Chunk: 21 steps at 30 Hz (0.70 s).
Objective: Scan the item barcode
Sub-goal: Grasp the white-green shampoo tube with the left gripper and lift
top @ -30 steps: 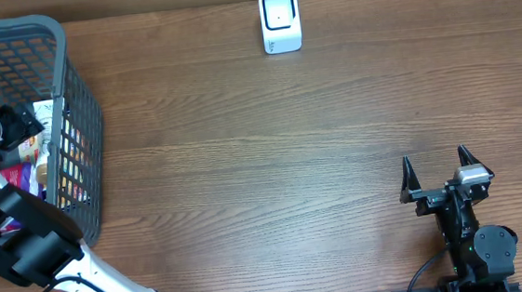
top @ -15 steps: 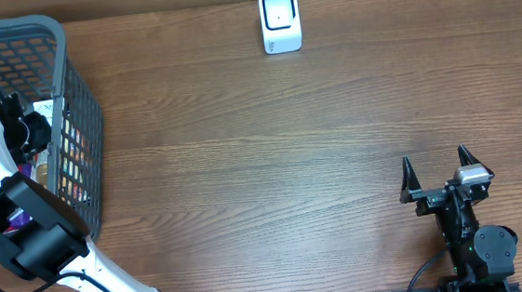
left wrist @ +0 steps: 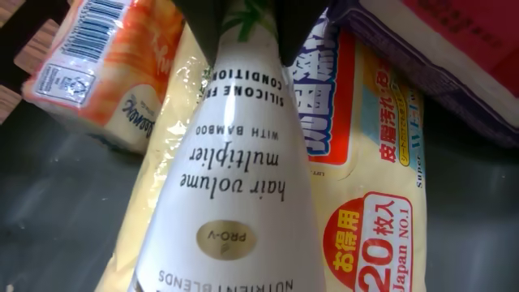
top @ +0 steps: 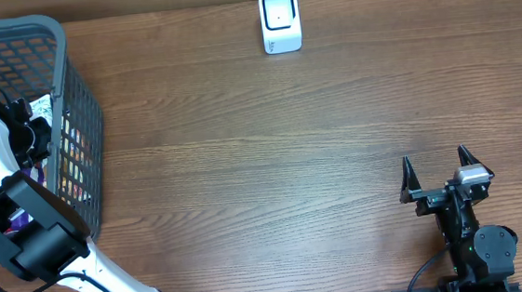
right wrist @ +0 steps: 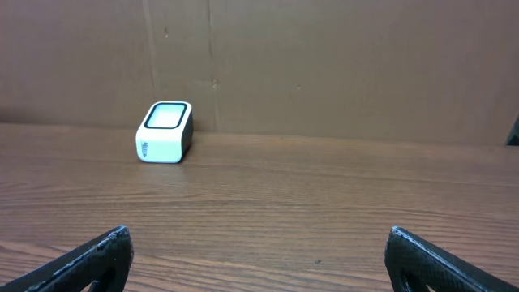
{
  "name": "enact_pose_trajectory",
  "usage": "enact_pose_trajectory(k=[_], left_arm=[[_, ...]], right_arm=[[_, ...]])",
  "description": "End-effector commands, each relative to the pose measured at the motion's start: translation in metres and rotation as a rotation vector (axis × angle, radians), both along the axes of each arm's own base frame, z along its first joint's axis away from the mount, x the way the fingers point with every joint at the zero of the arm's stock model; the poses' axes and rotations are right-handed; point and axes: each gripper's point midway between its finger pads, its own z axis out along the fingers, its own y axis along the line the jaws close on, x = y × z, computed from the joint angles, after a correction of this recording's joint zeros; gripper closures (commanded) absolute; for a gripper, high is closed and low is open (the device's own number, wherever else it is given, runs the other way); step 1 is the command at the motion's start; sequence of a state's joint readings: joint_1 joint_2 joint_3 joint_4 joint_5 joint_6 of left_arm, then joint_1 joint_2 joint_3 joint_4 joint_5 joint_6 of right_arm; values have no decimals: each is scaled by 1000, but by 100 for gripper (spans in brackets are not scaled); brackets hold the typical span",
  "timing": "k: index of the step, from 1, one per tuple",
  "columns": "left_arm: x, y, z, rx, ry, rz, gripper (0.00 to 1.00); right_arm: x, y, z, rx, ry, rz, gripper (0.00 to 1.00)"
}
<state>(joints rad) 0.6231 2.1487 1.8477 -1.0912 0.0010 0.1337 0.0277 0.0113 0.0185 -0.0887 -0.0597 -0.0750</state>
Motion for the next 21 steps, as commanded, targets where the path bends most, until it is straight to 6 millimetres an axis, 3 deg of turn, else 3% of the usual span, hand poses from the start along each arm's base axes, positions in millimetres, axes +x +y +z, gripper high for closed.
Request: enact_pose_trajectory(k=[1,3,6,11,14,17,21], left_arm=[[4,6,16,14,-38,62,96],[10,10,34,28,-72,94,96],[21,15,82,51,-152,121,96],[46,-9,177,-20,-394,49,96],[45,-21,229,-20,-510,50,96],[37,-42,278,-34,-620,47,96],[22,-95,335,-82,-751,-55,96]], right_arm=[[0,0,-1,-1,-5,-1,0],[0,0,-1,-1,-5,-1,0],[0,0,-1,-1,-5,-1,0],[0,0,-1,-1,-5,-1,0],[0,0,-1,-1,-5,-1,0],[0,0,-1,-1,-5,-1,0],[0,0,-1,-1,-5,-1,0]])
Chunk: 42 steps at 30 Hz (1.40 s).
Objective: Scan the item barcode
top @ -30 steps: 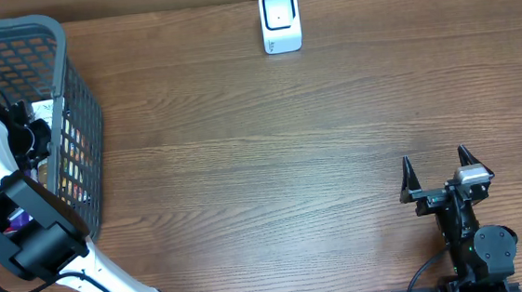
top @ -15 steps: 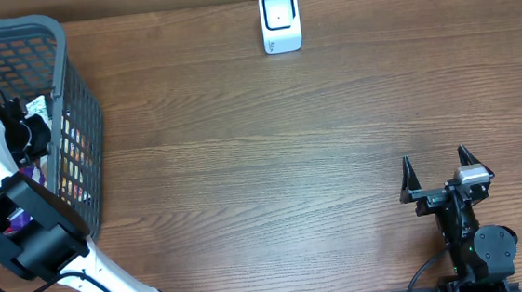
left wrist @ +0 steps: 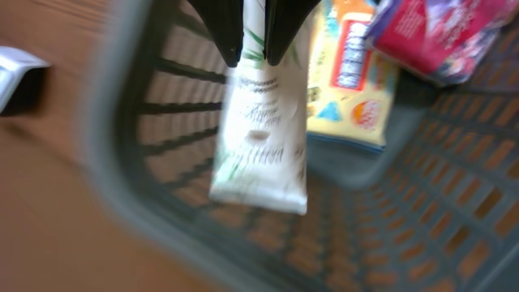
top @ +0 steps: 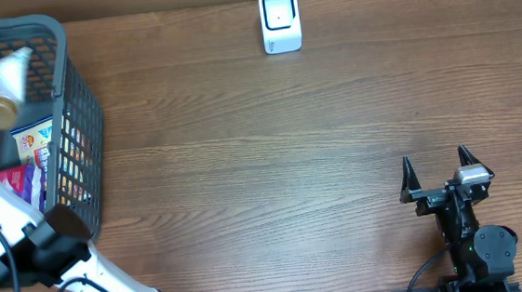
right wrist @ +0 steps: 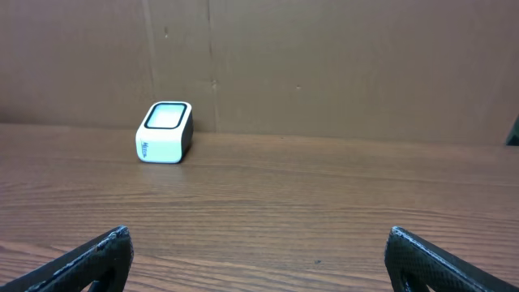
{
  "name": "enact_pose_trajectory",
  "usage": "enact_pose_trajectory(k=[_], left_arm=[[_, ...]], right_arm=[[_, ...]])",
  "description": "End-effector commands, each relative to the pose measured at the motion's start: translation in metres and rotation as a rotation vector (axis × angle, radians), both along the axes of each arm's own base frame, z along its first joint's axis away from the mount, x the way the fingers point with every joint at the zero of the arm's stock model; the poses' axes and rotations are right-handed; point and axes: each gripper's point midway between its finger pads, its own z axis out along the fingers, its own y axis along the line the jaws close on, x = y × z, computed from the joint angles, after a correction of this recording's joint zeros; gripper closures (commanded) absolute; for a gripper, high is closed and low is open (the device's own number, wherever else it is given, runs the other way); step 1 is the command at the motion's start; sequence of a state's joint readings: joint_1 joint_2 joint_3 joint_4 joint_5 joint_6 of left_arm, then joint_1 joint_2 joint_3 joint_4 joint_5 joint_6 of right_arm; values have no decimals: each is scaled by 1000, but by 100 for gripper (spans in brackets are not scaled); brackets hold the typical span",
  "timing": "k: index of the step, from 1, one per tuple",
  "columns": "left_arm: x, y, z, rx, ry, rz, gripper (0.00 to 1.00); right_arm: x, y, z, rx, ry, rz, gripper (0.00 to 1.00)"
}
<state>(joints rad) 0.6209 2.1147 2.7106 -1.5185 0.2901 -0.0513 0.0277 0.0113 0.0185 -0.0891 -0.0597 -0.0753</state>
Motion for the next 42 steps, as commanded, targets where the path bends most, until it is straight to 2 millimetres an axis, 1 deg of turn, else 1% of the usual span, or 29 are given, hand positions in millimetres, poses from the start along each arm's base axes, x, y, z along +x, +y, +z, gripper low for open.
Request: enact_pose_trajectory(k=[1,4,5,6,7,8,9,10,11,12,13,14,15,16,17,18,19,20,21,24,26,30,33,36,37,39,42], left_arm=[[-18,-72,84,-28,-217,-139,96],[-27,-107,100,-26,-240,-205,96],[-29,-123,104,-19,-240,-240,96],[-31,-132,103,-4,-225,-249,96],[-32,-131,99,30,-196,-228,96],[-34,-124,95,76,-161,-186,96],[-39,-108,87,141,-102,-107,96],[-42,-98,84,172,-71,-56,96],[-49,-72,71,214,6,83,84],[-49,-50,57,210,56,161,46],[-48,-43,51,204,72,175,40],[-46,-24,35,182,111,206,36],[-45,-9,18,139,143,225,19],[-43,0,7,92,153,227,13],[-42,5,0,69,158,222,12],[-38,10,-11,24,163,186,10],[-36,11,-18,1,166,150,10],[-32,11,-32,-40,179,80,10],[-28,11,-41,-60,187,43,10],[-25,13,-73,-112,258,15,11],[-19,4,-107,-179,323,-57,13],[-9,-16,-148,-263,390,-177,17],[-10,-25,-172,-274,461,-215,17],[-12,-27,-194,-257,529,-219,17],[-19,-24,-208,-231,595,-192,18],[-28,-29,-232,-262,652,-200,18],[-35,-36,-252,-287,693,-220,18]], right_arm=[[0,0,-1,0,-5,-1,0],[0,0,-1,0,-5,-1,0],[0,0,-1,0,-5,-1,0],[0,0,-1,0,-5,-1,0],[0,0,-1,0,-5,-1,0],[0,0,-1,0,-5,-1,0],[0,0,-1,0,-5,-1,0],[0,0,-1,0,-5,-1,0],[0,0,-1,0,-5,-1,0],[0,0,-1,0,-5,-1,0],[0,0,-1,0,-5,-1,0],[0,0,-1,0,-5,-1,0],[0,0,-1,0,-5,-1,0],[0,0,-1,0,-5,-1,0],[0,0,-1,0,-5,-1,0],[0,0,-1,0,-5,-1,0],[0,0,-1,0,-5,-1,0],[0,0,-1,0,-5,-1,0],[0,0,-1,0,-5,-1,0],[0,0,-1,0,-5,-1,0],[0,0,-1,0,-5,-1,0],[0,0,-1,0,-5,-1,0],[0,0,-1,0,-5,-1,0],[0,0,-1,0,-5,-1,0],[0,0,-1,0,-5,-1,0],[0,0,-1,0,-5,-1,0],[0,0,-1,0,-5,-1,0]])
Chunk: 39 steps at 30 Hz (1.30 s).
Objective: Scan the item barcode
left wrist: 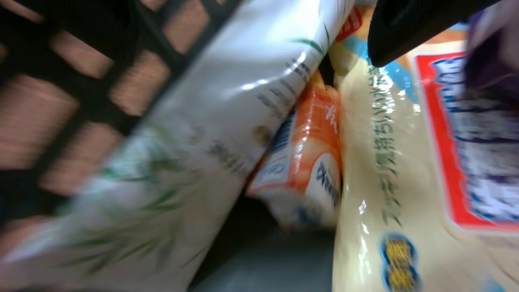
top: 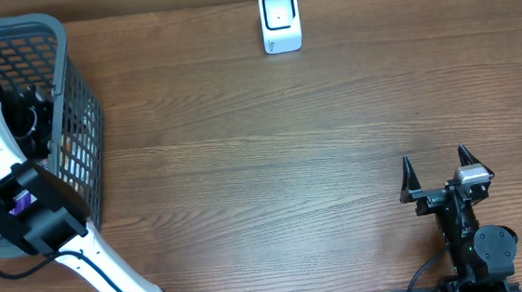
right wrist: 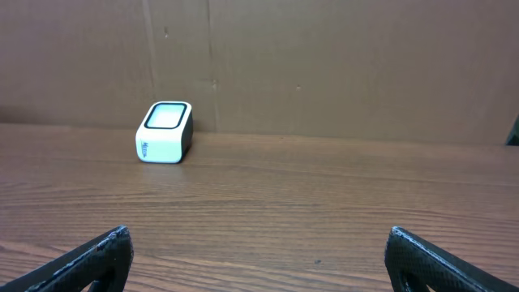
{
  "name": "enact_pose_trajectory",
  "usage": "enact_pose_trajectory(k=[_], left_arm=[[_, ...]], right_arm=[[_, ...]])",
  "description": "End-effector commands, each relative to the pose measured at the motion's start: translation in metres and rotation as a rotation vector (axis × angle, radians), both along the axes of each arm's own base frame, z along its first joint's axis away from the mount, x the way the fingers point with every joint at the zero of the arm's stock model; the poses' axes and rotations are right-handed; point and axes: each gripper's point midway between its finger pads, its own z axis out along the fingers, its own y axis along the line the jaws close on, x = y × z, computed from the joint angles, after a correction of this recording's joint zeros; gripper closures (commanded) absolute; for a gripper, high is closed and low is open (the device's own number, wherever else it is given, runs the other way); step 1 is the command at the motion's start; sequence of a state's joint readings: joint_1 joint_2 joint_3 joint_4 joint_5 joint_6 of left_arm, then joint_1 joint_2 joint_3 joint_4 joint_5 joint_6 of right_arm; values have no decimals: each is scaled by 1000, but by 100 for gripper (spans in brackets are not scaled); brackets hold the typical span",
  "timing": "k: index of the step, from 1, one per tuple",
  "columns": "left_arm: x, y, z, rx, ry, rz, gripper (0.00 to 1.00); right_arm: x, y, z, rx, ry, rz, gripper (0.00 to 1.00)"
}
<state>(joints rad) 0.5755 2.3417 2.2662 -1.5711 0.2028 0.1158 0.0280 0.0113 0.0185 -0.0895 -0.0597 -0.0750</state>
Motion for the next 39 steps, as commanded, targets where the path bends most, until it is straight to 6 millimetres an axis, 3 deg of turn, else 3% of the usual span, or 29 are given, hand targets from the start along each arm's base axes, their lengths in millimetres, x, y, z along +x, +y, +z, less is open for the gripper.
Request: enact_pose_trajectory(k=[1,6,8,10,14,15,18,19,21,25,36,39], left_arm=[[-10,-11,-24,-28,59,-52,18],[-19,-10,-47,-16,103,-58,22],[-22,-10,-55,-15,114,-59,29],[-23,-11,-61,-16,121,-59,46],[-24,-11,-64,-15,121,-59,46],[-23,-10,-63,-13,118,-59,50],[-23,-9,-63,-11,116,-51,84],[-22,-8,-61,-9,113,-42,91],[-16,-5,-50,3,100,-14,96],[-6,2,-24,31,59,15,96],[26,17,100,164,-210,106,96],[28,17,114,177,-248,120,96]], right_arm=[[0,0,-1,-1,-6,-2,0],[0,0,-1,-1,-6,-1,0],[0,0,-1,-1,-6,-1,0],[0,0,-1,-1,-5,-2,0],[0,0,-1,-1,-6,-2,0],[0,0,-1,-1,-6,-2,0],[0,0,-1,-1,-6,-1,0],[0,0,-1,-1,-5,-1,0],[0,0,-1,-1,-6,-2,0],[0,0,-1,-1,-6,-1,0],[0,0,-1,-1,-5,-1,0],[0,0,-1,-1,-6,-1,0]])
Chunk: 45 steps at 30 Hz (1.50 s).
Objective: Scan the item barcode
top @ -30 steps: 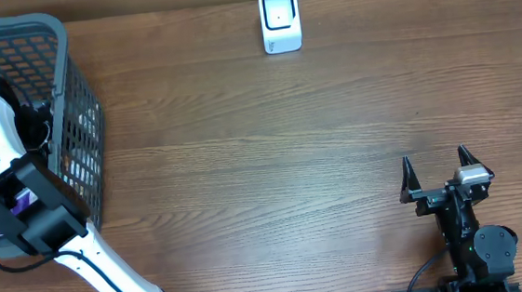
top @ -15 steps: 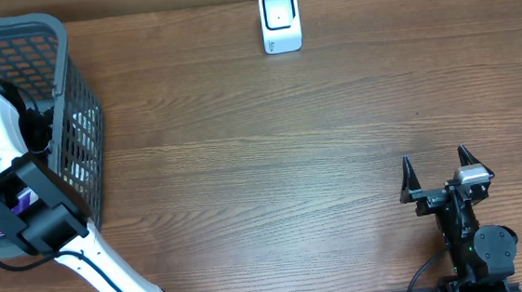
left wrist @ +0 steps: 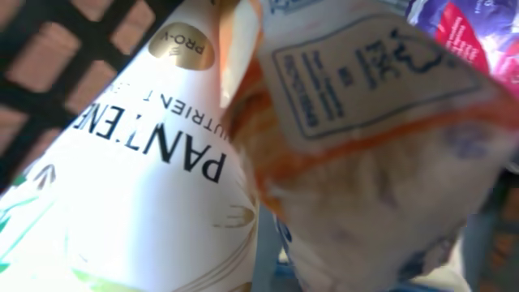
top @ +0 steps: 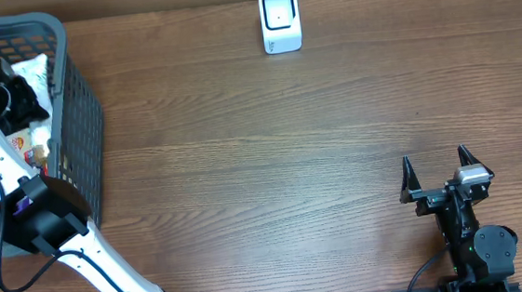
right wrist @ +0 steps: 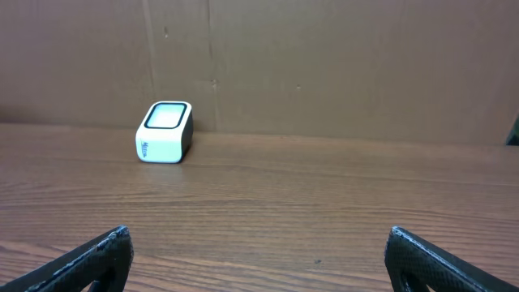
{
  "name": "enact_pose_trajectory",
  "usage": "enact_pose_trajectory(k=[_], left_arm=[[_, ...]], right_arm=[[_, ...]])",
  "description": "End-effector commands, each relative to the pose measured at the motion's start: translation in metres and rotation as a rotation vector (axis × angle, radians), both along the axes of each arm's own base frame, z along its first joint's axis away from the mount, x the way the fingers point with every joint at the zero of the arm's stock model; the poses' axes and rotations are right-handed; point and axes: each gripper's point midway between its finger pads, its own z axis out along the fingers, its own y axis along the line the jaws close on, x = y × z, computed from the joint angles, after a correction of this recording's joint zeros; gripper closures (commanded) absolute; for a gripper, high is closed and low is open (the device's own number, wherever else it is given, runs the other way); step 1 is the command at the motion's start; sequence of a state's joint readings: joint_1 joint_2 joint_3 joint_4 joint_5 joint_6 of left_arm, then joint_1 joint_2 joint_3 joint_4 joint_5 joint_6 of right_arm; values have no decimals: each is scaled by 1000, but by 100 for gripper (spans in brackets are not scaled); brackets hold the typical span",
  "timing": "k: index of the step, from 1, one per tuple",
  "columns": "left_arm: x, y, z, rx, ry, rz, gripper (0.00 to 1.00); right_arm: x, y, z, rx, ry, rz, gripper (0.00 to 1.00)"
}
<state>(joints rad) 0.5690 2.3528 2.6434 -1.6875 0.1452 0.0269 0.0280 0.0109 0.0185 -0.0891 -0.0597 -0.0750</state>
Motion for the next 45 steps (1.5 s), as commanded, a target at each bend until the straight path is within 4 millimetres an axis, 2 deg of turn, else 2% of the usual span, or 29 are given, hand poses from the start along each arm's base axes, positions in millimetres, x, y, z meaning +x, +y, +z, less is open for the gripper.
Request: enact_pose_trajectory(k=[1,5,7,9,10,11,12,14,17,19,21,24,26,27,28,29,30,31,32,35,39,40,43,44,45], left_arm=[[5,-5,30,11,-85,31,96],[3,-6,40,-2,-111,65,96],[1,-7,60,7,-167,71,96],[-6,-7,89,32,-243,94,96],[-9,-10,110,46,-301,93,96],[-11,-12,121,53,-331,91,96],[-16,-19,149,70,-408,78,96],[-22,-31,180,91,-500,54,96],[-31,-56,226,117,-632,3,96],[-38,-81,249,119,-701,-47,96],[-41,-111,262,92,-736,-114,96],[-38,-165,265,-42,-759,-254,96],[-31,-210,251,-130,-706,-364,96],[-30,-222,245,-147,-680,-390,96],[-28,-254,225,-195,-603,-476,96],[-28,-278,207,-233,-534,-535,96],[-26,-287,201,-245,-512,-562,96],[-25,-313,178,-263,-433,-624,96],[-23,-322,165,-260,-391,-645,96],[-20,-359,101,-197,-186,-719,96],[-30,-399,34,-213,26,-805,96],[-33,-409,8,-193,96,-828,96],[-37,-418,-39,-147,222,-828,96],[-40,-420,-49,-148,251,-828,96],[-48,-426,-70,-149,317,-839,96]], right_arm=[[0,0,-1,-1,-5,-1,0],[0,0,-1,-1,-5,-1,0],[0,0,-1,-1,-5,-1,0],[0,0,-1,-1,-5,-1,0],[0,0,-1,-1,-5,-1,0],[0,0,-1,-1,-5,-2,0],[0,0,-1,-1,-5,-2,0],[0,0,-1,-1,-5,-1,0],[0,0,-1,-1,-5,-2,0],[0,0,-1,-1,-5,-1,0],[0,0,-1,-1,-5,-2,0],[0,0,-1,-1,-5,-1,0],[0,0,-1,-1,-5,-1,0],[0,0,-1,-1,-5,-2,0],[0,0,-1,-1,-5,-1,0],[0,0,-1,-1,-5,-2,0],[0,0,-1,-1,-5,-1,0],[0,0,-1,-1,-5,-2,0],[0,0,-1,-1,-5,-1,0],[0,0,-1,-1,-5,-1,0],[0,0,-1,-1,-5,-2,0],[0,0,-1,-1,-5,-2,0],[0,0,-1,-1,-5,-1,0],[0,0,-1,-1,-5,-1,0],[0,0,-1,-1,-5,-2,0]])
